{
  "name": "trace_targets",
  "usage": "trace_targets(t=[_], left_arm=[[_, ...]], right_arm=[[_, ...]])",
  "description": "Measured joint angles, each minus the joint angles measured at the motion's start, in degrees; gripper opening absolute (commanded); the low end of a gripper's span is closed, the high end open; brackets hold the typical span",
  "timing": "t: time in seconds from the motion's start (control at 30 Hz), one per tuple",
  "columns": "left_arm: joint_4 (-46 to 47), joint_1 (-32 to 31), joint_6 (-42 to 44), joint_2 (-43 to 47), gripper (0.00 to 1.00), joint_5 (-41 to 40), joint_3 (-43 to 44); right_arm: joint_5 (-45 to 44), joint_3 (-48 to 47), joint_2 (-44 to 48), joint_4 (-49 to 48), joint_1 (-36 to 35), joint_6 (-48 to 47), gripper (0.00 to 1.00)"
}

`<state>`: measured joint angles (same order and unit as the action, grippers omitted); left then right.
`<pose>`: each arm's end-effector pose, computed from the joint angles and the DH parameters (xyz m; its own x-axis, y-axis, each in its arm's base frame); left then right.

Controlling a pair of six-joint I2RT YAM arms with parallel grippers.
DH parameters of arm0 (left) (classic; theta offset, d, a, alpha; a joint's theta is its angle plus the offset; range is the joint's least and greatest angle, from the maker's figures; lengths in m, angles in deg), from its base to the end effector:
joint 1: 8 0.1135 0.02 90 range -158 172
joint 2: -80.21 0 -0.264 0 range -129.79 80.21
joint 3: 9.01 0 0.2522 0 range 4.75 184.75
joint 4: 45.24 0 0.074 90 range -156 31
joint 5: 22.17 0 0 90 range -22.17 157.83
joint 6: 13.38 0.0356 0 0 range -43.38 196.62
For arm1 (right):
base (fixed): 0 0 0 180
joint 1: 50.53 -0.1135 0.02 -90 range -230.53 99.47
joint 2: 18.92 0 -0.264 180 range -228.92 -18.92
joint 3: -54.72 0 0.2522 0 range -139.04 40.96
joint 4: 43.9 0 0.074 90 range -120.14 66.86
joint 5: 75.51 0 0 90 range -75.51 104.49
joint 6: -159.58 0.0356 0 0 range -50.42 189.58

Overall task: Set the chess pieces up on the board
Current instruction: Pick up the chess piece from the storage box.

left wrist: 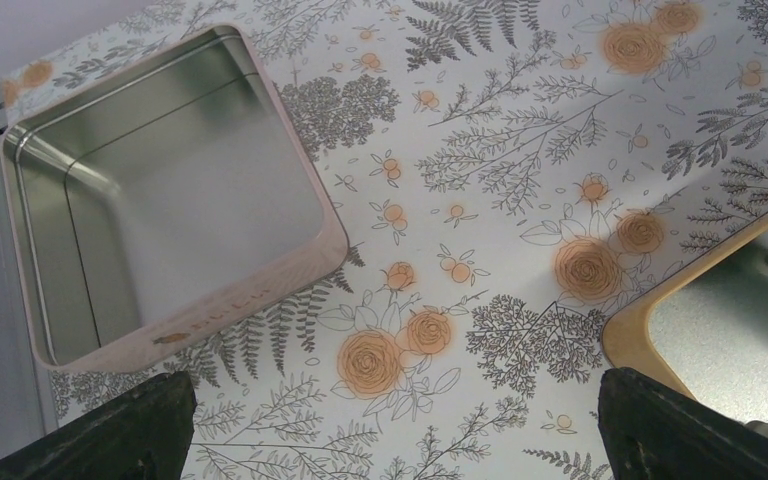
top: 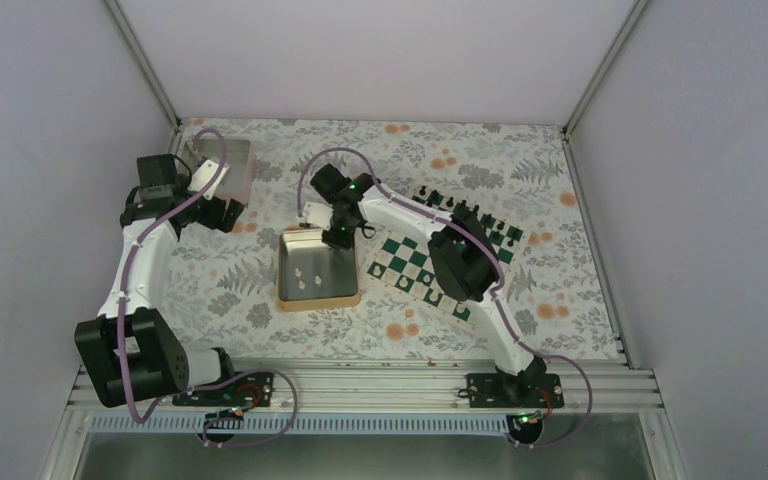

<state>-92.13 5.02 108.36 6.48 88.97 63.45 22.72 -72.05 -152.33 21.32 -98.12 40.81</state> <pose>0.2656 0.0482 0.2815 -0.6045 0.3638 -0.7086 0.4025 0.9072 0.1224 0.3240 0.3622 0.1723 -0.1956 -0.9204 -0.3384 -0.9753 0.2186 -0.0306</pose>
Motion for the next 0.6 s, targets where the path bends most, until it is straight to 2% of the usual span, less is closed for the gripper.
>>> trace_targets(t=[0.3, 0.6], left_arm=[[-0.02, 0.00, 0.17, 0.00, 1.00, 0.11, 0.00], [-0.22, 0.00, 0.17, 0.00, 1.00, 0.09, 0.00]], right_arm=[[1.51, 0.76, 3.74, 1.14, 0.00, 0.39, 0.07], [1.03, 8.28, 21.09, 1.90, 0.46, 0.83, 0.08]])
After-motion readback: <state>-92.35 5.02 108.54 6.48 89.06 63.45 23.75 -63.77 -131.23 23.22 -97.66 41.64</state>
